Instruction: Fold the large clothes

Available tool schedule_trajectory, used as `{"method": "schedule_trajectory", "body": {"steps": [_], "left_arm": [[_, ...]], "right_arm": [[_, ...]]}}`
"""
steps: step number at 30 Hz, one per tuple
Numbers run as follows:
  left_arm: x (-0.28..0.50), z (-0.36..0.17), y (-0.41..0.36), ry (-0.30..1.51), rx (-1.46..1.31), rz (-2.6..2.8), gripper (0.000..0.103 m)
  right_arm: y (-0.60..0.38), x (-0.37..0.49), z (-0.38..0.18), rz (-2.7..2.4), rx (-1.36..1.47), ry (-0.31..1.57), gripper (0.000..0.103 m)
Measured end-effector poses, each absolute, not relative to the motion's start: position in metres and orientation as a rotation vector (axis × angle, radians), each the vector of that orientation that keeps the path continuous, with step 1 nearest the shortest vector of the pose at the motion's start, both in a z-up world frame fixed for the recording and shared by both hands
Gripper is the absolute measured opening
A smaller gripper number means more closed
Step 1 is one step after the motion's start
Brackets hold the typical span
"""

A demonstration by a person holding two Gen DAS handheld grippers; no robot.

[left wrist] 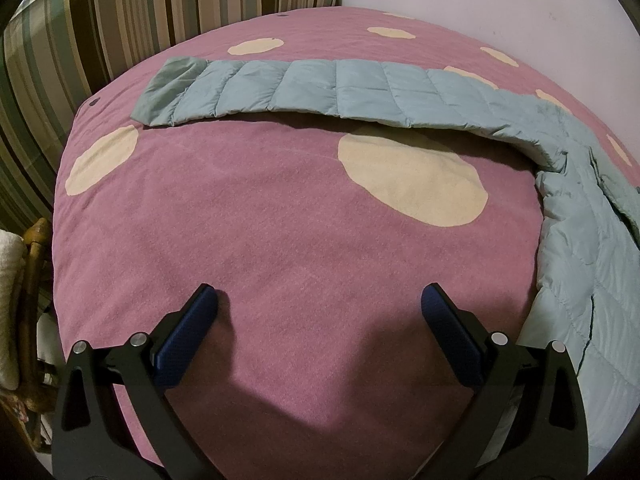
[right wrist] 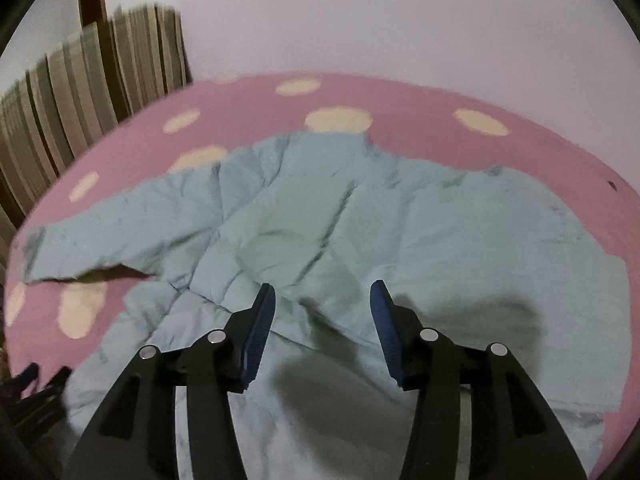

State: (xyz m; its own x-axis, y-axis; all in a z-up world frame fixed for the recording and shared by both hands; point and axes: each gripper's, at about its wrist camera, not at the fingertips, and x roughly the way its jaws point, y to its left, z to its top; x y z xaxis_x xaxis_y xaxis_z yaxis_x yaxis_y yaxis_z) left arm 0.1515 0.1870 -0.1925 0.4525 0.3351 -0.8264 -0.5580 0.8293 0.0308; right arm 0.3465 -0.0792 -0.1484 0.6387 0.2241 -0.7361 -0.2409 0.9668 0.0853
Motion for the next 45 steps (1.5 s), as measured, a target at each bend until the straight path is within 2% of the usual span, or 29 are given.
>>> {"method": "schedule_trajectory", "body": {"steps": [6,11,13,18,26,29,36,41,42,44,45], "left_arm": [[0.152,-0.193,0.186,0.958,-0.252,0.564,0.101],[0.154,-0.193,0.185,0.965,-0.241,0.569,0.101],[0.155,-0.193,0.185,0.966,-0.238,0.570,0.101],[0.155,-0.193,0.184,0.970,-0.232,0.573,0.101],[0.156,-0.193,0.183,0.973,-0.228,0.575,0.101],[0.155,-0.193,0.183,0.972,-0.230,0.573,0.101],[0.156,-0.193,0.183,0.973,-0.228,0.574,0.101],[0.156,-0.193,0.183,0.974,-0.228,0.574,0.101],[0.156,-0.193,0.183,0.973,-0.228,0.574,0.101],[0.156,-0.193,0.183,0.975,-0.225,0.575,0.101],[0.156,-0.193,0.183,0.974,-0.228,0.574,0.101]], "right_arm": [[-0.212,0.340,-0.124,0.057,0.177,0.775,0.048],[-0.310,0.346,-0.146,-0.141,0.350,0.797,0.023],[-0.319,0.352,-0.166,-0.146,0.369,0.849,0.021],[-0.313,0.363,-0.218,-0.127,0.360,0.965,0.021],[-0.313,0.370,-0.168,-0.151,0.303,0.850,0.021],[-0.319,0.392,-0.173,-0.171,0.309,0.864,0.021],[-0.321,0.425,-0.222,-0.218,0.297,0.973,0.021],[-0.311,0.418,-0.203,-0.226,0.254,0.944,0.022],[-0.309,0.408,-0.195,-0.215,0.268,0.920,0.022],[-0.303,0.386,-0.180,-0.192,0.280,0.869,0.036],[-0.297,0.376,-0.175,-0.183,0.282,0.848,0.039]]}}
